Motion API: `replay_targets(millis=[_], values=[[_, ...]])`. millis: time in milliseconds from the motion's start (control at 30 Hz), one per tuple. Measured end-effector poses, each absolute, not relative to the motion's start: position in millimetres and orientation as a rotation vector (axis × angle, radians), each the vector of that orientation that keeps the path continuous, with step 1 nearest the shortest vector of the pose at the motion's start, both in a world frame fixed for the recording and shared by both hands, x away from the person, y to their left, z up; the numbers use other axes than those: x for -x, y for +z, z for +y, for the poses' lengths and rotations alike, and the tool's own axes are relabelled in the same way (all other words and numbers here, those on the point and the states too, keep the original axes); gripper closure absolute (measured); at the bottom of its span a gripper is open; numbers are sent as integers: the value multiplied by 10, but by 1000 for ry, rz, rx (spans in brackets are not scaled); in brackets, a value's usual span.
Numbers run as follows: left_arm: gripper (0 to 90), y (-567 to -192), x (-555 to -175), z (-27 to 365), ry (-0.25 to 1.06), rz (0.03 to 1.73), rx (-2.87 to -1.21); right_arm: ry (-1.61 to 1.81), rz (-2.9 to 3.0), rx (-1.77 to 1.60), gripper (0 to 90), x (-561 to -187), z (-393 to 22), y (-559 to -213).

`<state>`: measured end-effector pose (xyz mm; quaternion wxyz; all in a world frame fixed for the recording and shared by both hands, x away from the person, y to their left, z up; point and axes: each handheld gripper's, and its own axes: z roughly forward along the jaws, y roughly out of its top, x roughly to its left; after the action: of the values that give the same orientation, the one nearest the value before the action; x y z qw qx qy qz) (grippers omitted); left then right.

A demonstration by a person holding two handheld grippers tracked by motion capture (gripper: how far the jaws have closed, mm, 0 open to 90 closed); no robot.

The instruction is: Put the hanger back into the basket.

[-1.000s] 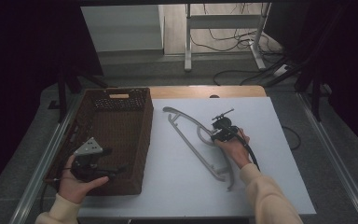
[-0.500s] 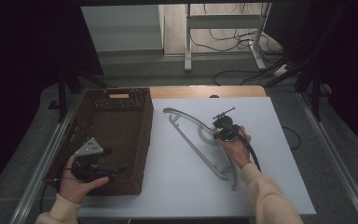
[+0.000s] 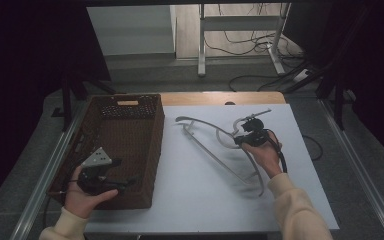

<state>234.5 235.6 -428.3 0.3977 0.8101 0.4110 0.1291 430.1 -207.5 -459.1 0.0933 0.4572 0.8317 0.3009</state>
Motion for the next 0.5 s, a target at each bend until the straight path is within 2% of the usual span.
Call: replay_targets(millis=[500], values=[[164, -4277, -2342, 2368, 333, 1045, -2046, 1156, 2425, -1397, 833, -4212, -2403, -4299]])
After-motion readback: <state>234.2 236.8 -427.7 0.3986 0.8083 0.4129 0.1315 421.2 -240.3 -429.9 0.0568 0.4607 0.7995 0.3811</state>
